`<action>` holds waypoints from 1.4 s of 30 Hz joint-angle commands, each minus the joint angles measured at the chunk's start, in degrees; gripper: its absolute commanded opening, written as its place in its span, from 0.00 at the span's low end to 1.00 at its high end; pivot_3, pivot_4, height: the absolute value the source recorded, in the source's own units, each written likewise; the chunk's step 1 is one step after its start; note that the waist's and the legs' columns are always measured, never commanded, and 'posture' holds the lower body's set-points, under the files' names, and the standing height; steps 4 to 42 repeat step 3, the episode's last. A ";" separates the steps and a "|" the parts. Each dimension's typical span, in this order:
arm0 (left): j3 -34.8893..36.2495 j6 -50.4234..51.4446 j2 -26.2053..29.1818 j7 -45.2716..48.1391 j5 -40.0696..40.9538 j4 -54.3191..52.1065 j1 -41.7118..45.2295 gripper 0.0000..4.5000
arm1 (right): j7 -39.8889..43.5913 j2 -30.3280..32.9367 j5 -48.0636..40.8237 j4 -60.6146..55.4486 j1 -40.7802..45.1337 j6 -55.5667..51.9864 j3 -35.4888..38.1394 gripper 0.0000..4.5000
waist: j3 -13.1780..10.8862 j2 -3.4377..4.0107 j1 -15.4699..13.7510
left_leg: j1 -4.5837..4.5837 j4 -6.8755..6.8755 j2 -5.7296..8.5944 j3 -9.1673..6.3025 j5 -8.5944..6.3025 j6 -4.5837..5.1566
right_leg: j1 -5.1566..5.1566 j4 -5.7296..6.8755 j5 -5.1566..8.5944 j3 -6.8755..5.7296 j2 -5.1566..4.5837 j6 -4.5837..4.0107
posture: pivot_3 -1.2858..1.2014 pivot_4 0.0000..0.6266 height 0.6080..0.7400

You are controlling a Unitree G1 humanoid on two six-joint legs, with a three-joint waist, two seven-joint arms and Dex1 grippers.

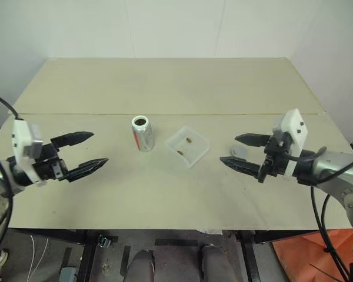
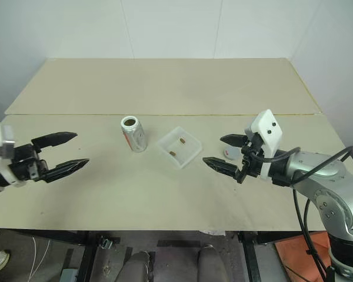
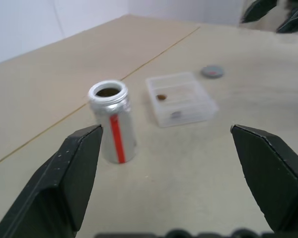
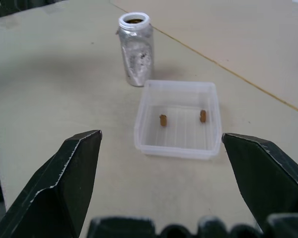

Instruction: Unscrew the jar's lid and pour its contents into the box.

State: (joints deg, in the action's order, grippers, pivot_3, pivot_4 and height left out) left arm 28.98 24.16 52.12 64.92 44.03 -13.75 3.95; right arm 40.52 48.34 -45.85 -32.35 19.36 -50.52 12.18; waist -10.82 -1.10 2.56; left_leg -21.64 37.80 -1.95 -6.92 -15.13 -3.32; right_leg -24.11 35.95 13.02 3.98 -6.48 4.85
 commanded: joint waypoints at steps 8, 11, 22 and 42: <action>4.14 2.60 0.74 -1.13 2.67 -6.12 -3.23 0.99 | 1.71 -0.22 0.02 -0.92 -0.43 3.54 1.29 1.00 | 0.00 0.00 0.00 | 0.02 0.00 0.00 0.01 0.00 0.00 | 0.00 0.01 0.00 0.00 0.00 -0.01 | 0.52 0.24 1.00; 4.14 2.60 0.74 -1.13 2.67 -6.12 -3.23 0.99 | 1.71 -0.22 0.02 -0.92 -0.43 3.54 1.29 1.00 | 0.00 0.00 0.00 | 0.02 0.00 0.00 0.01 0.00 0.00 | 0.00 0.01 0.00 0.00 0.00 -0.01 | 0.52 0.24 1.00; 4.14 2.60 0.74 -1.13 2.67 -6.12 -3.23 0.99 | 1.71 -0.22 0.02 -0.92 -0.43 3.54 1.29 1.00 | 0.00 0.00 0.00 | 0.02 0.00 0.00 0.01 0.00 0.00 | 0.00 0.01 0.00 0.00 0.00 -0.01 | 0.52 0.24 1.00; 4.14 2.60 0.74 -1.13 2.67 -6.12 -3.23 0.99 | 1.71 -0.22 0.02 -0.92 -0.43 3.54 1.29 1.00 | 0.00 0.00 0.00 | 0.02 0.00 0.00 0.01 0.00 0.00 | 0.00 0.01 0.00 0.00 0.00 -0.01 | 0.52 0.24 1.00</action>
